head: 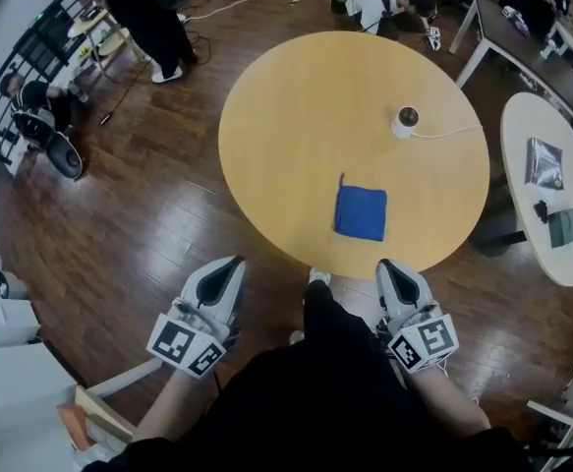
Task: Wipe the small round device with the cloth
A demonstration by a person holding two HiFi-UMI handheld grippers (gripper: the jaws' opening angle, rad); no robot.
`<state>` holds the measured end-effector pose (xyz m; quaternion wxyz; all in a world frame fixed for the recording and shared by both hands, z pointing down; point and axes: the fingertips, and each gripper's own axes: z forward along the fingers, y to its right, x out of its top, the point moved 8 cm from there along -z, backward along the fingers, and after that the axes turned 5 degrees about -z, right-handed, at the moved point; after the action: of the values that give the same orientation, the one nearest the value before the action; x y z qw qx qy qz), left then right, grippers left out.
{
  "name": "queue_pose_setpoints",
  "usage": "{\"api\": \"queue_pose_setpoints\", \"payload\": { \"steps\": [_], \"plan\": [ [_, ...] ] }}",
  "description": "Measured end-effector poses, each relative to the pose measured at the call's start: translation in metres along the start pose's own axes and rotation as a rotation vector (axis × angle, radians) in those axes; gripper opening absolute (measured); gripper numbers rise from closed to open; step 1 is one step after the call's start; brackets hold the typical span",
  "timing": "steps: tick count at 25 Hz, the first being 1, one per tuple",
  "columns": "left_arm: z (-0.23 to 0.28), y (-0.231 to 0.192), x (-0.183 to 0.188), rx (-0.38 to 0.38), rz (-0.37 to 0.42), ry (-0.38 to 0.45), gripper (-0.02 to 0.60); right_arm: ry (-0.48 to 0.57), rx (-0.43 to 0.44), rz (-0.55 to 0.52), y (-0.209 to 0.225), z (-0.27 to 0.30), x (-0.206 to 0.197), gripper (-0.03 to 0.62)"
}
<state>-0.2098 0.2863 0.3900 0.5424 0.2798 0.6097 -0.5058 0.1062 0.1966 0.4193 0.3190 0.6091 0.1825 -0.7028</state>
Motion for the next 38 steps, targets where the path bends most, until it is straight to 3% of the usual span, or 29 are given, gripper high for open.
{"api": "queue_pose_setpoints", "payload": {
  "steps": [5, 13, 17, 23, 33, 38],
  "plan": [
    [0.056, -0.03, 0.02, -0.021, -0.003, -0.048, 0.003, -0.017, -0.041, 0.005, 0.032, 0.038, 0.015, 0.002],
    [0.15, -0.038, 0.047, -0.139, 0.028, -0.07, 0.003, -0.062, -0.084, 0.002, 0.075, 0.067, 0.008, 0.002],
    [0.178, -0.041, 0.062, -0.177, 0.062, -0.103, 0.003, -0.12, -0.1, 0.0, 0.078, 0.086, -0.015, 0.002],
    [0.197, -0.055, 0.075, -0.228, 0.085, -0.163, 0.003, -0.092, -0.109, -0.042, 0.07, 0.101, -0.005, 0.002],
    [0.26, -0.074, 0.084, -0.463, 0.117, -0.236, 0.003, -0.178, -0.383, 0.008, 0.073, 0.097, -0.032, 0.002],
    [0.272, -0.086, 0.064, -0.597, 0.09, -0.276, 0.003, -0.225, -0.456, -0.047, 0.054, 0.108, -0.036, 0.002]
  ]
}}
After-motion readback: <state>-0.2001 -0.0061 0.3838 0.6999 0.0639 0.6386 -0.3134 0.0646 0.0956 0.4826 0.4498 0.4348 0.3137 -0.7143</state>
